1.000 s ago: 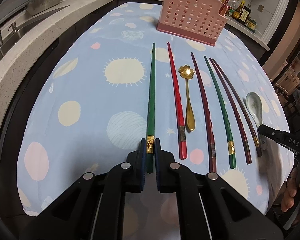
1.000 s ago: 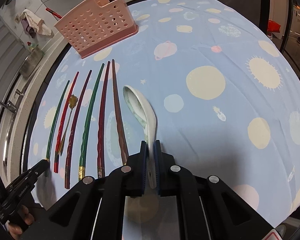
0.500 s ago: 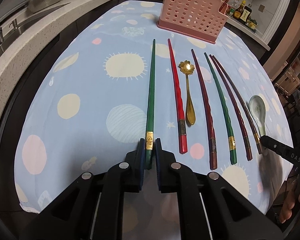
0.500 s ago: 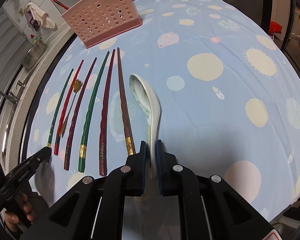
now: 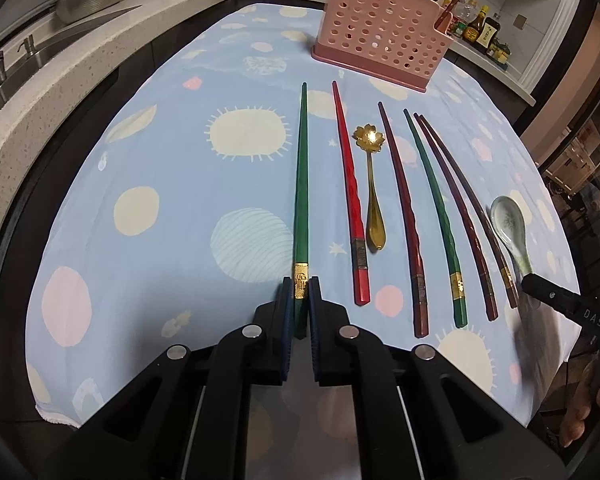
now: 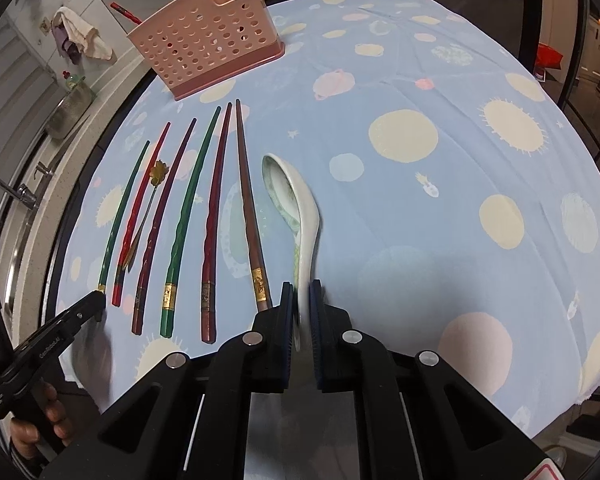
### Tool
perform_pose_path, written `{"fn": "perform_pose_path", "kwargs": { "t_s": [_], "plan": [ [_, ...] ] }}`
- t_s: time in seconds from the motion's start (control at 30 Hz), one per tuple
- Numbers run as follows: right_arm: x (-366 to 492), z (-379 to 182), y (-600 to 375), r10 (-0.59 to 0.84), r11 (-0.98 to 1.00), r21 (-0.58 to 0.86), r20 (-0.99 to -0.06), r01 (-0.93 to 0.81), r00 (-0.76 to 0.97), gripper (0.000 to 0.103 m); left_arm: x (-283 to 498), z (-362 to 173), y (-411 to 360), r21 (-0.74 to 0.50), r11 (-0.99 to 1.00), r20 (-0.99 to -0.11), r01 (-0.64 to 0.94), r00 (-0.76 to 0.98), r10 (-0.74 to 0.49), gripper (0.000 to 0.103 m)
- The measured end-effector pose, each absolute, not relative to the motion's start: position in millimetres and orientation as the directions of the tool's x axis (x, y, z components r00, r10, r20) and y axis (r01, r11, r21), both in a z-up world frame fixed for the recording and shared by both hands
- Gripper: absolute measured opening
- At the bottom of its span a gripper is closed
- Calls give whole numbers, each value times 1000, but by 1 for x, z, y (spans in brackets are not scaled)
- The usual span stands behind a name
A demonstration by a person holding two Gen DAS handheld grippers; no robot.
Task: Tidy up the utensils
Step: 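Lift the green chopstick and white spoon and carry both over the pink holder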
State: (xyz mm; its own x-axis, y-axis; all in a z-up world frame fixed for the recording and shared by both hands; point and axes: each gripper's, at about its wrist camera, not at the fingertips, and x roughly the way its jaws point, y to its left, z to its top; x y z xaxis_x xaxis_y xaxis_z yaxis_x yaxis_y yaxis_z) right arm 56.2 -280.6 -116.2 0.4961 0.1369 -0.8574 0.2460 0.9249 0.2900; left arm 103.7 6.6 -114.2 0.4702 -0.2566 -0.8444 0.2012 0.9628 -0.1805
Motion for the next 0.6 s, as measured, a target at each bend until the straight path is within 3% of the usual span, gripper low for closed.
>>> {"fn": "perform_pose_path", "kwargs": {
  "t_s": [0.23,0.6],
  "plan": [
    [56,-82,-288,110,927,288,-821,241,560,8,104,-78,11,-187,960,-805,208,528,-271,7],
    [94,-30,-301,84,932,294,-744,212,663,8,139,8,22,-200,959,-672,200,685,-283,7]
  ]
}}
